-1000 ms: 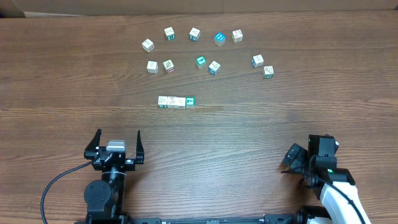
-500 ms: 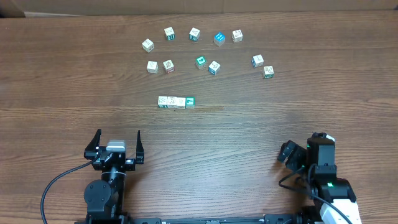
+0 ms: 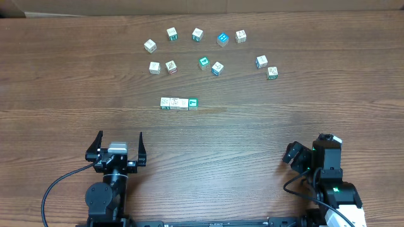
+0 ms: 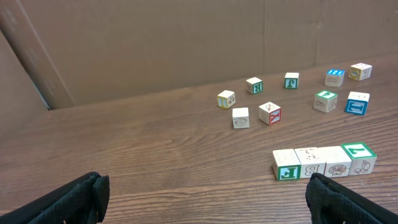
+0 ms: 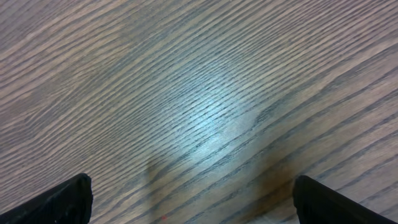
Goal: Form a horizontal line
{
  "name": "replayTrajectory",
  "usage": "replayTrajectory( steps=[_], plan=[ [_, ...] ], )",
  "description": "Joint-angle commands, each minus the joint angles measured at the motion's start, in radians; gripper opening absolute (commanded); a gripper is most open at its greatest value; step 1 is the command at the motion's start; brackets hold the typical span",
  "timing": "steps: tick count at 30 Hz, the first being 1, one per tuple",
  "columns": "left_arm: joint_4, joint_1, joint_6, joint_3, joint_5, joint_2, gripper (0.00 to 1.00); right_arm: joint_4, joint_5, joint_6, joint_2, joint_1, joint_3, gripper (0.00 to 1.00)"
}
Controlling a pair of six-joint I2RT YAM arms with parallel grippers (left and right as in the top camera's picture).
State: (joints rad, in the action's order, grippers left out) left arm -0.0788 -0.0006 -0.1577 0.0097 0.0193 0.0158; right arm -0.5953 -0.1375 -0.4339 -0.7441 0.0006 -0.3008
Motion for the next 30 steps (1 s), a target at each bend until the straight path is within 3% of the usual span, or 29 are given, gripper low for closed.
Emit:
replayTrajectory(
  steps=[1,8,14,17,30],
  plan=[
    [0.004,0.001,-0.019,-0.005,0.006,-0.011,0.99,0.004,-0.022,-0.003,0.011,0.005,0.016,1.0],
    [0.004,0.001,-0.019,-0.005,0.006,-0.011,1.0,0.071,-0.028,0.005,0.013,0.005,0.082,1.0],
    [0.004,0.001,-0.019,-0.005,0.006,-0.011,1.0,0.255,0.132,0.306,0.014,0.005,0.087,1.0],
    [0.004,0.001,-0.019,-0.005,0.006,-0.011,1.0,0.318,0.209,0.385,0.014,0.005,0.087,1.0],
    [0.004,0.001,-0.019,-0.005,0.006,-0.011,0.99,0.565,0.275,0.387,0.055,0.005,0.247,1.0]
  ],
)
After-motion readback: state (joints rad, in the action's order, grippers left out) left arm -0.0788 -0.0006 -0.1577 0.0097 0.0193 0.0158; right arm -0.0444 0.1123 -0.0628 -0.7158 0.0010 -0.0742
